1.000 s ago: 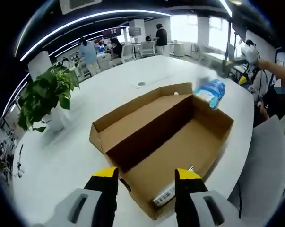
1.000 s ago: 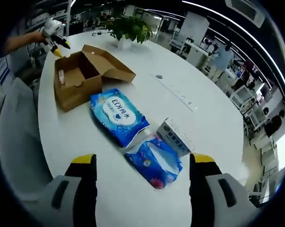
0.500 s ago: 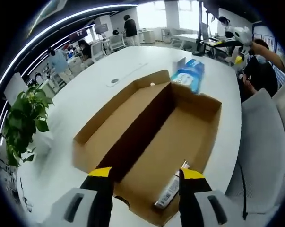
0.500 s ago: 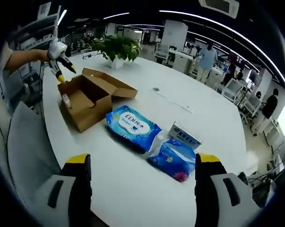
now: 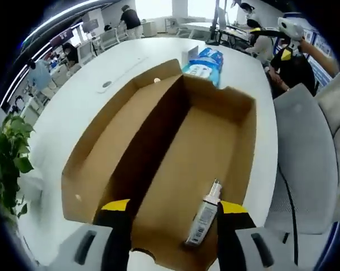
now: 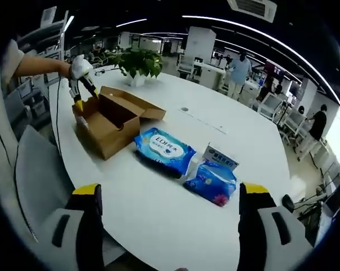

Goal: Operate the shoe box by opening the lid, removing the specified soft item, and placing it in the target area until the item is outside and the box remains undamaged.

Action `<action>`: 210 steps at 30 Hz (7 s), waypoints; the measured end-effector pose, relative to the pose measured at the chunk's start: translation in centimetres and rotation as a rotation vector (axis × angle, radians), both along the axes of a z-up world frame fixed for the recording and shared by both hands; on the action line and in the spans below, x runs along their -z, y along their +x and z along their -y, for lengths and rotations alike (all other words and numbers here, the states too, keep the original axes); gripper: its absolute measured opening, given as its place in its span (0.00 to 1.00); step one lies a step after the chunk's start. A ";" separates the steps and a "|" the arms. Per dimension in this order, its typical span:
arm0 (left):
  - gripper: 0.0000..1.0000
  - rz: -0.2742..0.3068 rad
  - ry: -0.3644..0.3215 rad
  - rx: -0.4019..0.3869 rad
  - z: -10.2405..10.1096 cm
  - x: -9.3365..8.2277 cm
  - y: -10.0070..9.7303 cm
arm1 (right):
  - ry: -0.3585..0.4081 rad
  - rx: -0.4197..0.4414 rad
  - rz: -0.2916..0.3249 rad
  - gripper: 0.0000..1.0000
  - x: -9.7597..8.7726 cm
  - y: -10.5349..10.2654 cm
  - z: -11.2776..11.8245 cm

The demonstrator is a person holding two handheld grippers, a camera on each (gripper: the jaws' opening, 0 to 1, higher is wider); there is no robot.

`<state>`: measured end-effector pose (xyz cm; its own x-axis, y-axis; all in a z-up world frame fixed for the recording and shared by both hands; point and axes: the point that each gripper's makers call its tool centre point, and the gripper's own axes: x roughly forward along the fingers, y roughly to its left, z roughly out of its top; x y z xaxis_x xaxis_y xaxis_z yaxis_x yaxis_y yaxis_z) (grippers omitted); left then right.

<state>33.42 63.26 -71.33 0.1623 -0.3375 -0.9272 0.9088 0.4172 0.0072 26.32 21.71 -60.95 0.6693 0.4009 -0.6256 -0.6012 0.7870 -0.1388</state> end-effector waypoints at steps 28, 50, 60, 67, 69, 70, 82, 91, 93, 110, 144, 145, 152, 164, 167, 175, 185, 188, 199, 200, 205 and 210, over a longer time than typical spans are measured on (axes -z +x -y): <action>0.53 -0.199 0.225 0.385 -0.6 5.3 -2.6 | -0.010 0.059 -0.084 0.95 2.1 -1.0 0.9; 0.20 -0.173 0.217 0.335 0.0 6.4 -3.7 | 0.027 0.037 -0.077 0.94 2.3 -0.5 -0.4; 0.18 -0.160 0.193 0.237 0.5 5.3 -3.6 | 0.067 0.014 -0.053 0.93 1.5 -0.5 -1.1; 0.17 -0.124 0.164 0.224 1.0 4.2 -3.7 | 0.084 -0.028 -0.041 0.92 0.9 -0.4 -2.0; 0.17 -0.110 0.155 0.225 1.2 3.8 -3.6 | 0.089 -0.038 -0.035 0.91 0.7 -0.3 -2.3; 0.17 -0.104 0.147 0.223 1.4 3.5 -3.6 | 0.095 -0.045 -0.029 0.91 0.6 -0.2 -2.5; 0.17 -0.030 0.073 0.204 3.7 0.6 -3.1 | 0.135 -0.130 0.004 0.81 -0.3 -0.1 -4.8; 0.18 0.039 -0.022 0.224 6.4 -2.4 -3.0 | 0.155 -0.203 0.009 0.67 -0.7 -0.3 -6.7; 0.18 0.048 -0.045 0.236 7.2 -3.1 -3.2 | 0.154 -0.216 0.013 0.65 -0.8 -0.5 -7.2; 0.18 0.083 -0.136 0.356 12.1 -5.9 -5.3 | 0.163 -0.364 0.052 0.57 -1.4 -1.5 -11.4; 0.18 0.093 -0.327 0.567 20.5 -9.6 -10.3 | 0.207 -0.590 0.073 0.31 -2.2 -3.8 -17.7; 0.18 0.095 -0.334 0.573 20.7 -9.7 -10.4 | 0.208 -0.593 0.074 0.30 -2.2 -3.8 -17.7; 0.18 0.088 -0.398 0.584 21.7 -10.2 -11.1 | 0.204 -0.639 0.085 0.18 -3.0 -4.5 -18.2; 0.18 0.083 -0.460 0.590 21.8 -10.5 -11.8 | 0.145 -0.703 0.076 0.17 -2.4 -5.1 -18.4; 0.17 0.081 -0.455 0.592 21.7 -10.4 -11.9 | 0.149 -0.713 0.071 0.17 -2.4 -5.4 -18.7; 0.18 0.083 -0.454 0.591 21.6 -9.9 -11.9 | 0.129 -0.695 0.034 0.16 -2.1 -5.3 -18.9; 0.19 0.130 -0.451 0.587 21.9 -9.9 -11.7 | 0.095 -0.732 0.006 0.15 -2.5 -4.8 -18.8; 0.20 0.141 -0.459 0.574 21.9 -10.0 -11.5 | 0.084 -0.744 0.001 0.15 -2.7 -4.6 -18.8; 0.33 0.200 -0.506 0.470 21.4 -10.7 -10.1 | 0.005 -0.784 0.007 0.15 -2.8 -2.4 -18.1; 0.34 0.203 -0.513 0.449 21.2 -10.7 -9.9 | -0.005 -0.787 0.005 0.15 -2.8 -2.1 -17.9; 0.42 0.208 -0.553 0.340 20.5 -10.8 -9.0 | -0.045 -0.804 -0.001 0.15 -3.0 -0.9 -17.2; 0.55 0.241 -0.569 0.207 19.0 -10.8 -7.6 | -0.102 -0.813 -0.003 0.15 -3.3 1.1 -16.1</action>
